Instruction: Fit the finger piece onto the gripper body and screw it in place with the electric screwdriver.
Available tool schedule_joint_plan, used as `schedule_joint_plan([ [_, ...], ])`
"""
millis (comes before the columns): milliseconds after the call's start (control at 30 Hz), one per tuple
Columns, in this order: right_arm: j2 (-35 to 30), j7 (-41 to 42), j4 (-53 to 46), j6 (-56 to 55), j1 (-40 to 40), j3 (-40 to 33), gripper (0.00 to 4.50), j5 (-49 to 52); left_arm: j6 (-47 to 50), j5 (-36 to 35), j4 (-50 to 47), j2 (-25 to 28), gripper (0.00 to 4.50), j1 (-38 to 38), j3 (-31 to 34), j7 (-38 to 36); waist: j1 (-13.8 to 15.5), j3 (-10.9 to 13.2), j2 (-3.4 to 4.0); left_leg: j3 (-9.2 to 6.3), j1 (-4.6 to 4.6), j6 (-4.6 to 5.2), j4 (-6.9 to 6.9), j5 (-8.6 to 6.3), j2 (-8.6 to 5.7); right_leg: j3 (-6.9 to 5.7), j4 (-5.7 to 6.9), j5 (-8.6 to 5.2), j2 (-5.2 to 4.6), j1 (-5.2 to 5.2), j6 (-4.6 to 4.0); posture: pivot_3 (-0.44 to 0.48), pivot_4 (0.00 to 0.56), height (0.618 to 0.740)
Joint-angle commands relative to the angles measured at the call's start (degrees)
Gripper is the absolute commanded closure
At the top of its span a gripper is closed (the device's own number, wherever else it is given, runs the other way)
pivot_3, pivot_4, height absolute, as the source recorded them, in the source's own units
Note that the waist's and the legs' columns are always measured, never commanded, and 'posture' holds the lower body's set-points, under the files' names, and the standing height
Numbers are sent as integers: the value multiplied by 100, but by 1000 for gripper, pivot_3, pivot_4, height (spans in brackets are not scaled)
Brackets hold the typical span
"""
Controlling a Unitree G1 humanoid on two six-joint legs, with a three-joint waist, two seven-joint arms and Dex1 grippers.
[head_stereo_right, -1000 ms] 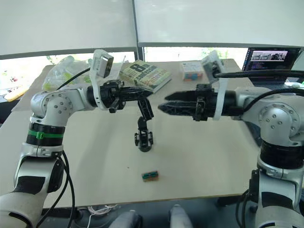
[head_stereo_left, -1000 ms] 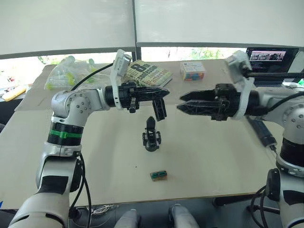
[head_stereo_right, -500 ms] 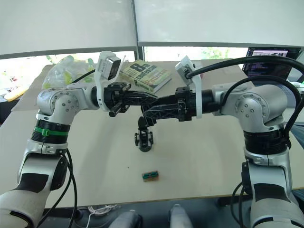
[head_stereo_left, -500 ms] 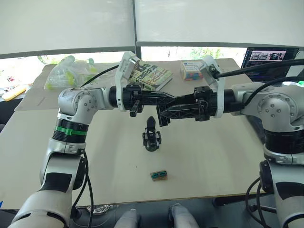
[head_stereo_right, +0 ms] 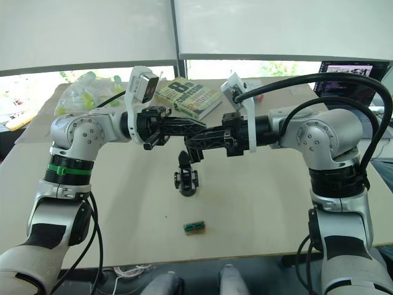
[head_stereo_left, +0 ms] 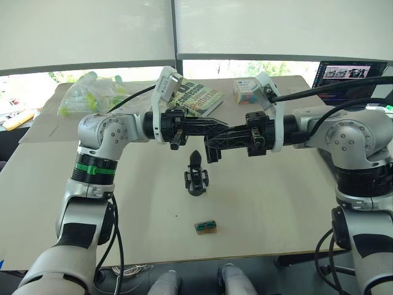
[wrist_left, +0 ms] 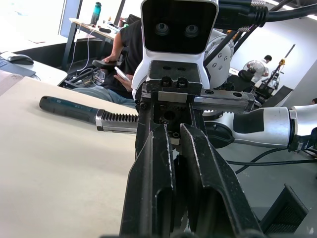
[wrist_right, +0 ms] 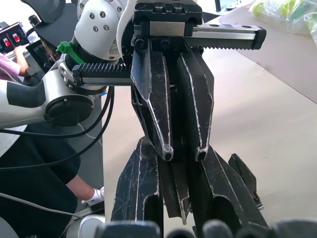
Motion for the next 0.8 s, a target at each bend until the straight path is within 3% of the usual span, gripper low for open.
schedule_joint_plan([
  [33,36,6,-130,-234,-103,-53,4200,-57,99,-70,2,-66,4500,-285,155,52,1,0,0,0,0,0,0,0,0,0,0,0,0,0,0,0,150,740],
  [167,-5,69,-283,-543,38,-83,4200,-179,-127,58,-119,193,2781,-161,105,-295,-5,0,0,0,-1,0,0,0,0,0,0,0,0,-1,0,0,150,740],
  [333,-185,478,-831,-1672,624,-74,4200,-546,-682,488,-648,1065,317,465,12,-802,-90,0,1,0,4,-2,-7,1,3,2,3,0,3,-5,0,0,150,740],
  [367,-224,596,-1002,-1955,844,-72,4200,-622,-859,571,-836,1311,0,748,66,-906,-101,0,1,0,4,-2,-9,1,3,2,1,0,3,-4,0,0,150,740],
  [500,-278,859,-1323,-2782,1450,-19,4200,-916,-1824,1030,-1242,1813,0,1709,98,-1086,-114,1,2,-1,0,-2,-5,0,2,2,-2,0,1,-5,0,0,150,740],
  [567,-240,927,-1376,-3212,1762,84,4200,-1154,-2529,1499,-1404,1789,0,2422,108,-678,-95,-1,4,-1,4,-1,-6,0,2,2,-7,0,-1,0,0,0,150,740],
  [667,-126,962,-1282,-3510,1983,184,4200,-1310,-3525,1984,-1270,1482,0,3126,-115,-558,-54,-1,4,-1,9,-1,-7,0,4,3,-9,0,-1,5,0,0,150,740],
  [800,-42,1050,-1163,-3769,2063,350,4200,-1496,-4466,2617,-481,1035,0,3249,-361,-273,72,0,3,0,5,-3,-2,1,3,-2,-9,5,0,5,-3,0,150,740],
])
